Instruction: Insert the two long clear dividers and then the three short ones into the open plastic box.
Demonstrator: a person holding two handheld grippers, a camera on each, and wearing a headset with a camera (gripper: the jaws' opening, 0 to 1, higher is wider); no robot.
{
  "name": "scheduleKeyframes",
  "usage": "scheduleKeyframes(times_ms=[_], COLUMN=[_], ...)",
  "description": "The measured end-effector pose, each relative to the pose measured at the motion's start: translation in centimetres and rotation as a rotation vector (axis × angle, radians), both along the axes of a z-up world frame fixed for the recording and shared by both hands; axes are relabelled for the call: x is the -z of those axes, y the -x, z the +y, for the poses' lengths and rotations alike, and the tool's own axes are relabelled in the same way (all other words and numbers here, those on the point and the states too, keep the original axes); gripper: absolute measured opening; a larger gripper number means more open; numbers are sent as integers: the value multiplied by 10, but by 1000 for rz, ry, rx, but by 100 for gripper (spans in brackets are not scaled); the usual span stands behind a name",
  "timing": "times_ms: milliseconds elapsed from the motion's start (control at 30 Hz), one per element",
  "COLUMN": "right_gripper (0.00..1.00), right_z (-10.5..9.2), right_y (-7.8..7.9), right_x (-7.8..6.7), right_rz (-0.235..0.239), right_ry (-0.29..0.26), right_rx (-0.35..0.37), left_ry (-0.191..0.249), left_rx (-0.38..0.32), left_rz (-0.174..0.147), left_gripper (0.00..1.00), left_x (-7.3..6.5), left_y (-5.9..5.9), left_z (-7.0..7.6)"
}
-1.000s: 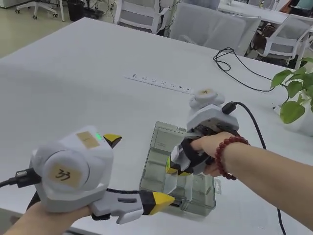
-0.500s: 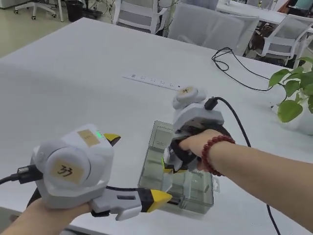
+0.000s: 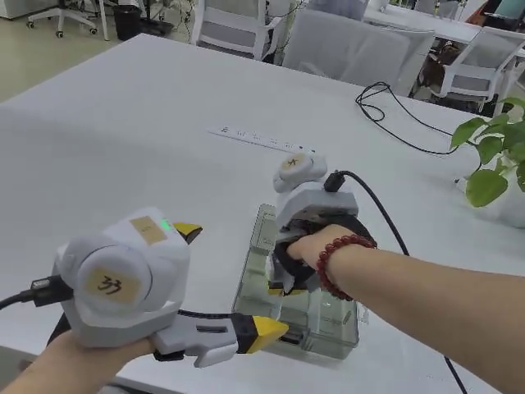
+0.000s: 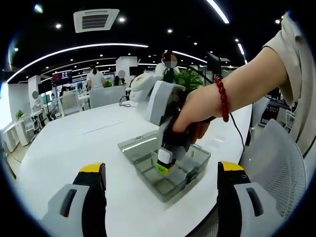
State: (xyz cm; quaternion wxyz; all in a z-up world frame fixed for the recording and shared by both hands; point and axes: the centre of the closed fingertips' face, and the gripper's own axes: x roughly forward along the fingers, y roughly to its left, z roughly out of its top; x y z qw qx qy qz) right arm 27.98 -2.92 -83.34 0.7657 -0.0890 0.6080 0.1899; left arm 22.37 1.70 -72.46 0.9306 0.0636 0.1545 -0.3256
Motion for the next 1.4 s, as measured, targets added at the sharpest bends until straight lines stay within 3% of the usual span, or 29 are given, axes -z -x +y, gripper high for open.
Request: scheduleKeyframes(times_ms=[200, 833, 1133, 1400], right_gripper=[7, 7, 18, 29], right_z=[0, 0, 5, 12], right_y=[2, -1, -3, -3], right_x=[6, 9, 5, -11], right_rz=[5, -15, -20, -89], right_ry=[-18, -20, -155, -227], right_rx=[40, 53, 66, -51], left_ry=[-7, -28, -39, -48], left_rx=[-4, -7, -7, -8], left_rz=[-1, 14, 30, 41], left_gripper=[96, 94, 93, 93], left_x=[0, 4, 7, 9], left_y=[0, 1, 0, 0], left_z=[1, 1, 2, 2])
